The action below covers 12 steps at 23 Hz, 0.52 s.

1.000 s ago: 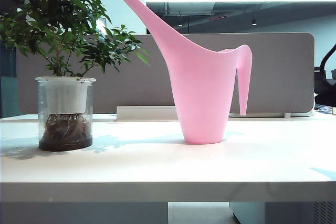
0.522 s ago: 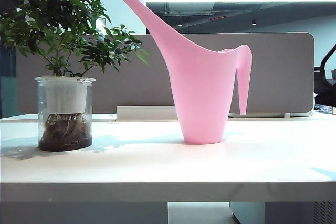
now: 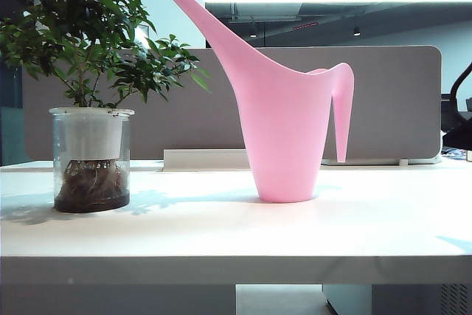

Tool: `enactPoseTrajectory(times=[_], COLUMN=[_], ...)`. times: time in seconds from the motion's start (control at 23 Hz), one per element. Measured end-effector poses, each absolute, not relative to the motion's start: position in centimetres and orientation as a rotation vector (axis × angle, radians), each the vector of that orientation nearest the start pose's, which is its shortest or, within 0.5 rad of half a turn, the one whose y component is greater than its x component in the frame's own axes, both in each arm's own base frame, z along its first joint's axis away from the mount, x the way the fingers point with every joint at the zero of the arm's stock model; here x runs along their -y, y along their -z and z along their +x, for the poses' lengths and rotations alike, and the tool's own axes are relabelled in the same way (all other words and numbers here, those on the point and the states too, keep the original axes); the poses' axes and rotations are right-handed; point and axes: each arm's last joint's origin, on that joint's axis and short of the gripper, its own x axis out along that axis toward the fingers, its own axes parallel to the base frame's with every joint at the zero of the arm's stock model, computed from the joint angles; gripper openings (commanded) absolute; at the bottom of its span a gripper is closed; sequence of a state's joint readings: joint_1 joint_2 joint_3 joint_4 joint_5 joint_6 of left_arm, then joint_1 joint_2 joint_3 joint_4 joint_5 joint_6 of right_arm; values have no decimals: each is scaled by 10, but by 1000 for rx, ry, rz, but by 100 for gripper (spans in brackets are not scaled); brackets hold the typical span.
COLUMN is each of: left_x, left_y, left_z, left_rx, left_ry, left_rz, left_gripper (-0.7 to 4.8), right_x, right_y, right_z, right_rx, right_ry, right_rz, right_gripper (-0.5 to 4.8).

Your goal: Pick up the watering can from the table, water the potted plant, and put the can back.

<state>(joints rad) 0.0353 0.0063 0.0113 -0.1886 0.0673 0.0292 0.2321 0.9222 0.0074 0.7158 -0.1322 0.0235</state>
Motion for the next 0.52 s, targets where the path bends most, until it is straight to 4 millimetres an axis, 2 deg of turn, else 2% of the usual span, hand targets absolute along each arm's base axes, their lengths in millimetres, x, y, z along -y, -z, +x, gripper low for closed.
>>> enactPoseTrajectory(times=[0.52], left_x=[-1], left_y=[-150], left_z=[96], left_rx=[-174], left_ry=[34], left_rz=[19], left_gripper=[3], right_x=[-39], right_y=[-137], right_z=[147], right_rx=[-204], right_ry=[-361], right_rz=[13], right_gripper=[-5])
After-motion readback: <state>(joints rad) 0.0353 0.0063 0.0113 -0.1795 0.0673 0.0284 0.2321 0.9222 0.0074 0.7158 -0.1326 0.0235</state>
